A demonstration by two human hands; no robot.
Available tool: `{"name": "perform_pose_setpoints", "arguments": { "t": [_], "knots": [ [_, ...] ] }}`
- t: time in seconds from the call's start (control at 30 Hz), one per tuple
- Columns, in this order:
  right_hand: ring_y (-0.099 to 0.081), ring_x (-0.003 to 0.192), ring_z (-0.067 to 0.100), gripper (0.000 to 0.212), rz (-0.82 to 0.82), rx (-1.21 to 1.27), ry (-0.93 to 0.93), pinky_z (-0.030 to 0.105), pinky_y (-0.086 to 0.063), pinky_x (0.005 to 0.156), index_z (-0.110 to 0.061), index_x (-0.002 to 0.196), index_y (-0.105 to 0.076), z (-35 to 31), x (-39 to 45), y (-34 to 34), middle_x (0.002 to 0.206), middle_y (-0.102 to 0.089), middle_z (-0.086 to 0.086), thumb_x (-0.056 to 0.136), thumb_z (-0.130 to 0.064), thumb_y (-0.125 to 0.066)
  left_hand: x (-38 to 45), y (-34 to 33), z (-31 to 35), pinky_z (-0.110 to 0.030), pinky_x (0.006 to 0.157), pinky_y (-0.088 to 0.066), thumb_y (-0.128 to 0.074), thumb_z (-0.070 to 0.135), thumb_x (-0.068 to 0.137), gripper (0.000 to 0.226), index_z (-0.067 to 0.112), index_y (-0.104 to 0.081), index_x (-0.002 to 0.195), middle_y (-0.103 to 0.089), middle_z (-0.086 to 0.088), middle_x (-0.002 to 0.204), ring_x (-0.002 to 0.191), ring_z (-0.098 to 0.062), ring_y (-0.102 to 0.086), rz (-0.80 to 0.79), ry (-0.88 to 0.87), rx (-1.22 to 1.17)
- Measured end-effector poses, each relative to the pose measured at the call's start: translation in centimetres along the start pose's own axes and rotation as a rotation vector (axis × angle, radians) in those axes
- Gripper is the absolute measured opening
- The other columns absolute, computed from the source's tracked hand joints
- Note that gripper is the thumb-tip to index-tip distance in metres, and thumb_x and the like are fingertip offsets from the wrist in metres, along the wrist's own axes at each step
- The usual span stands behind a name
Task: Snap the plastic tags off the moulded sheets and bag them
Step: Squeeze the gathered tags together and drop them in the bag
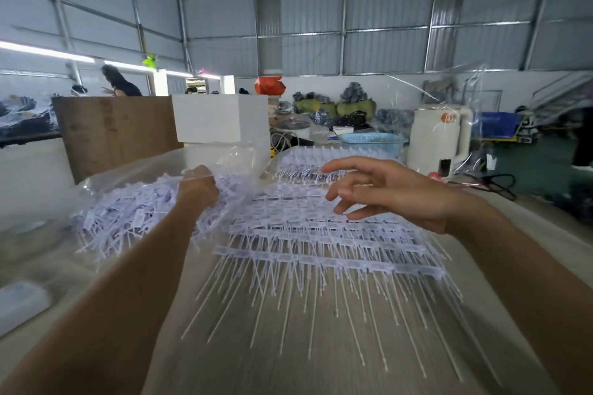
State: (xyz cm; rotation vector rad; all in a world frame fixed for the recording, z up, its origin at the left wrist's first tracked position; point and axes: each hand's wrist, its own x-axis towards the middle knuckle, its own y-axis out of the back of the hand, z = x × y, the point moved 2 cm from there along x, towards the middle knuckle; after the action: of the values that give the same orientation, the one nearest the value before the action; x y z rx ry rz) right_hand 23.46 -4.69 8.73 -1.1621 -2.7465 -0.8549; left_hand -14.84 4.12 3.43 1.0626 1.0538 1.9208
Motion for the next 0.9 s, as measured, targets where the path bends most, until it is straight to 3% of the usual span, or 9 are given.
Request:
{"name": "perform_pose_setpoints", "arguments": {
  "t": [0.1,0.23,0.3,0.37,0.43,0.57,0.63,0.73,0.9],
  "knots": [
    [-0.072,0.102,0.022,0.033,0.150,-0.030,-0.027,0.036,-0.060,0.089,-0.031,0.125,-0.066,0.8,0.2,1.2,0.111,-0.074,0.002,0.092,-0.033,-0.068,1.0,-0.3,1.1,-0.034,0.081,-0.050,-0.056,0.009,0.094,0.008,0.003,-0.060,0.095,-0.063,-0.017,0.107,0.107,-0.034,-0.065,0.032,-0.087,0.038],
    [-0.072,0.085,0.011,0.012,0.418,-0.191,-0.100,0.026,-0.057,0.073,-0.028,0.107,-0.073,3.2,0.7,2.8,0.097,-0.075,-0.003,0.096,-0.029,-0.067,1.5,-0.6,1.3,-0.035,0.074,-0.048,-0.060,0.030,0.098,0.036,-0.001,-0.060,0.081,-0.062,-0.020,0.090,0.087,-0.033,-0.064,-0.047,-0.162,0.011],
    [-0.066,0.082,0.007,0.012,0.571,-0.357,-0.130,0.022,-0.050,0.073,-0.021,0.105,-0.073,5.5,0.6,3.7,0.101,-0.073,-0.004,0.097,-0.025,-0.066,1.2,0.1,0.8,-0.037,0.084,-0.048,-0.056,0.038,0.101,0.043,-0.004,-0.067,0.099,-0.064,-0.023,0.109,0.096,-0.034,-0.063,-0.096,-0.167,0.085],
    [-0.062,0.088,0.013,0.020,0.667,-0.505,-0.226,0.027,-0.048,0.078,-0.012,0.114,-0.071,8.5,-0.2,4.6,0.111,-0.070,0.004,0.098,-0.022,-0.064,-0.4,1.7,0.4,-0.037,0.099,-0.044,-0.052,0.038,0.103,0.052,-0.004,-0.056,0.132,-0.054,-0.022,0.139,0.118,-0.036,-0.058,-0.145,-0.195,0.181],
    [-0.062,0.094,0.024,0.032,0.690,-0.617,-0.405,0.030,-0.047,0.084,-0.008,0.126,-0.064,11.6,-1.4,5.3,0.116,-0.068,0.013,0.098,-0.024,-0.063,-2.1,3.7,0.2,-0.033,0.105,-0.041,-0.049,0.033,0.105,0.051,-0.001,-0.048,0.143,-0.045,-0.016,0.151,0.129,-0.032,-0.053,-0.212,-0.275,0.275],
    [-0.061,0.088,0.024,0.026,0.688,-0.614,-0.673,0.030,-0.045,0.077,-0.010,0.107,-0.069,15.7,-3.6,5.6,0.106,-0.071,0.011,0.091,-0.030,-0.068,-6.3,9.5,2.3,-0.030,0.075,-0.057,-0.052,0.037,0.103,0.040,0.012,-0.076,0.083,-0.076,-0.008,0.090,0.080,-0.022,-0.073,-0.249,-0.281,0.360],
    [-0.064,0.080,0.022,0.018,0.731,-0.584,-0.667,0.030,-0.048,0.072,-0.014,0.090,-0.073,16.0,-3.9,5.7,0.092,-0.073,0.008,0.089,-0.031,-0.070,-8.3,12.2,4.8,-0.036,0.065,-0.058,-0.052,0.046,0.099,0.046,0.018,-0.063,0.065,-0.066,-0.005,0.069,0.061,-0.024,-0.066,-0.044,-0.339,0.350],
    [-0.066,0.084,0.024,0.017,0.792,-0.565,-0.595,0.029,-0.045,0.073,-0.018,0.093,-0.075,15.1,-4.2,6.3,0.092,-0.074,0.005,0.090,-0.034,-0.072,-11.0,12.4,10.8,-0.030,0.058,-0.047,-0.050,0.048,0.099,0.038,0.021,-0.063,0.076,-0.058,0.000,0.068,0.058,-0.019,-0.054,0.364,-0.517,0.271],
    [-0.066,0.078,0.023,0.019,0.779,-0.521,-0.582,0.029,-0.044,0.072,-0.020,0.090,-0.074,15.0,-4.3,6.3,0.084,-0.072,0.004,0.090,-0.039,-0.072,-12.1,2.2,17.7,-0.045,0.099,-0.051,-0.055,0.033,0.101,0.027,0.013,-0.065,0.118,-0.068,-0.007,0.119,0.103,-0.022,-0.065,-0.119,-0.567,-0.006]
  ]
}}
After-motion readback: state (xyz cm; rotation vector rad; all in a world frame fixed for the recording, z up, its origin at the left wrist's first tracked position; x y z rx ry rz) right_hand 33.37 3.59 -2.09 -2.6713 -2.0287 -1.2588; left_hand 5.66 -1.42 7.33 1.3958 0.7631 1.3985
